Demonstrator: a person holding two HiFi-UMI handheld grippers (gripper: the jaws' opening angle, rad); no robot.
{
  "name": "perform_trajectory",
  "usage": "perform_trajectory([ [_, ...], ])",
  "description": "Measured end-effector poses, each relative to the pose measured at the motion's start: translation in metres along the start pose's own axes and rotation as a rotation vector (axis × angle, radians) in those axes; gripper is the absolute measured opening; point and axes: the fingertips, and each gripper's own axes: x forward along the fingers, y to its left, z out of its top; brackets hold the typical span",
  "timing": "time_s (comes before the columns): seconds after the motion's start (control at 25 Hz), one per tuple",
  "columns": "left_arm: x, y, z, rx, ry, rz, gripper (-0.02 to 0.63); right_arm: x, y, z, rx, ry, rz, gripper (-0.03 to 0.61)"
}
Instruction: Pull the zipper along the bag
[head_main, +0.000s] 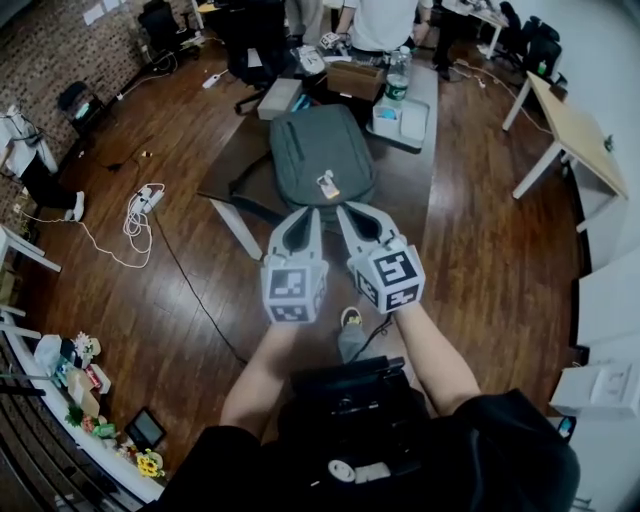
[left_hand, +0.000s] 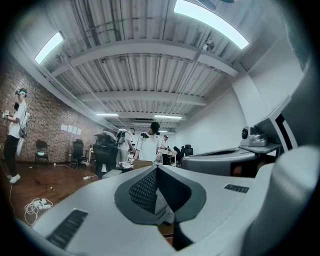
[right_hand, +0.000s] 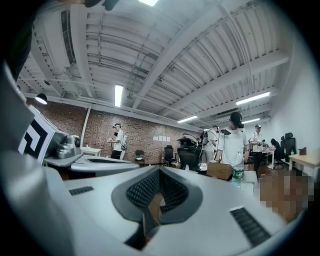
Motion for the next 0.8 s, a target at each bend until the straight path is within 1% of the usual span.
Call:
perform_trajectory([
  [0.36,0.094,0.041,0.006,0.034,0.000,0.068,-0.009,0.087,-0.062,0.003,0.005,-0.014,0.046,0.009],
  [0.56,0.143,0.053,0.012,0.039,-0.003,0.089,-0.009,0.123,-0.093,0.007,0.013,-0.019,0.075,0.009],
  [0.8,0.184,0.058,0.002,0.047,0.023,0.118,-0.009,0.153,-0.127,0.008,0.016,-0.038,0.108,0.009],
])
